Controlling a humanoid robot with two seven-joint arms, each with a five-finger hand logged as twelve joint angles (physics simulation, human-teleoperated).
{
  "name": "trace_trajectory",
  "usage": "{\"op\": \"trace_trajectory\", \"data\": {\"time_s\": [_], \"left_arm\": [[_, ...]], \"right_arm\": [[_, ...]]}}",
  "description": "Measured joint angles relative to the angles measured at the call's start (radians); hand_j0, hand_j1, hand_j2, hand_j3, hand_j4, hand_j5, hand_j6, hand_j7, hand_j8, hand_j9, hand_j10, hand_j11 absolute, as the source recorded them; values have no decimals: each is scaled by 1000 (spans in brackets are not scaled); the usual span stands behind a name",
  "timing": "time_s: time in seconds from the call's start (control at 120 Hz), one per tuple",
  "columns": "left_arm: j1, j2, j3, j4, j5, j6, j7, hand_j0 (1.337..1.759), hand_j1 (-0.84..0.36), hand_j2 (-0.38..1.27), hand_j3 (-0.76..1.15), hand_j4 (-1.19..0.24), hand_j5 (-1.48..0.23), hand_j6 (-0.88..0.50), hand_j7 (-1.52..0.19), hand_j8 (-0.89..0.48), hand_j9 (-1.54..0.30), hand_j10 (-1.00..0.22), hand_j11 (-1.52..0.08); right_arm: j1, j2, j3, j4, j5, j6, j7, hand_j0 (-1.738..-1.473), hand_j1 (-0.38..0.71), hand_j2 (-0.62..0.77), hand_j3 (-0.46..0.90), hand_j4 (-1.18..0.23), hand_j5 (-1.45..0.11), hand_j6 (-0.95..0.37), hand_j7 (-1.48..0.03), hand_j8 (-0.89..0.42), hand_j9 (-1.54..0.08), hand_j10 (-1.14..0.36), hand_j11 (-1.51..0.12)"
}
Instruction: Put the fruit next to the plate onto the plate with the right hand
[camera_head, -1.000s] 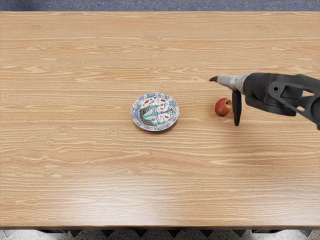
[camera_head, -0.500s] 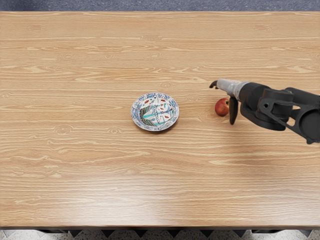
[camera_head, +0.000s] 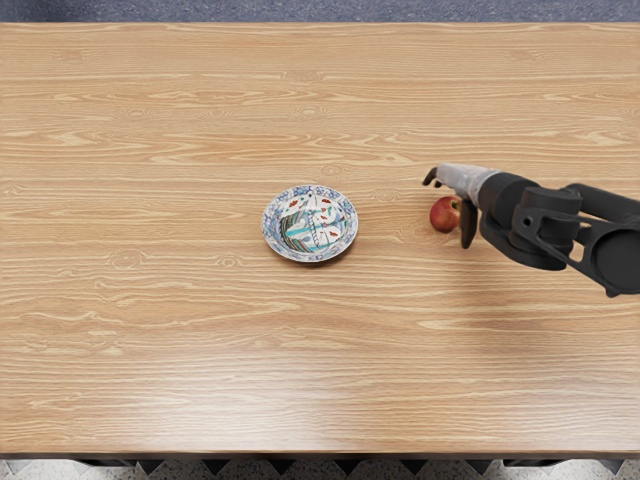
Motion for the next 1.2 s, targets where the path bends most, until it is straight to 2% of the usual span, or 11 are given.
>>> {"op": "trace_trajectory", "data": {"time_s": [0.417,0.908,1.2], "left_arm": [[0,0,0,0,0,0,0,1658,349,0,0,0,0,0,0,0,0,0,0],[0,0,0,0,0,0,0,1658,349,0,0,0,0,0,0,0,0,0,0],[0,0,0,0,0,0,0,1658,349,0,0,0,0,0,0,0,0,0,0]], "right_arm": [[-4,21,0,-22,-1,-6,0,-1658,-1,-56,0,-295,-379,-296,-379,-295,-379,-294,-379],[-28,34,0,-22,-37,-73,0,-1658,20,-59,0,-312,-402,-314,-402,-313,-402,-312,-402],[-35,36,0,-21,-42,-80,0,-1658,132,-78,0,-405,-524,-407,-523,-406,-524,-405,-524]]}}
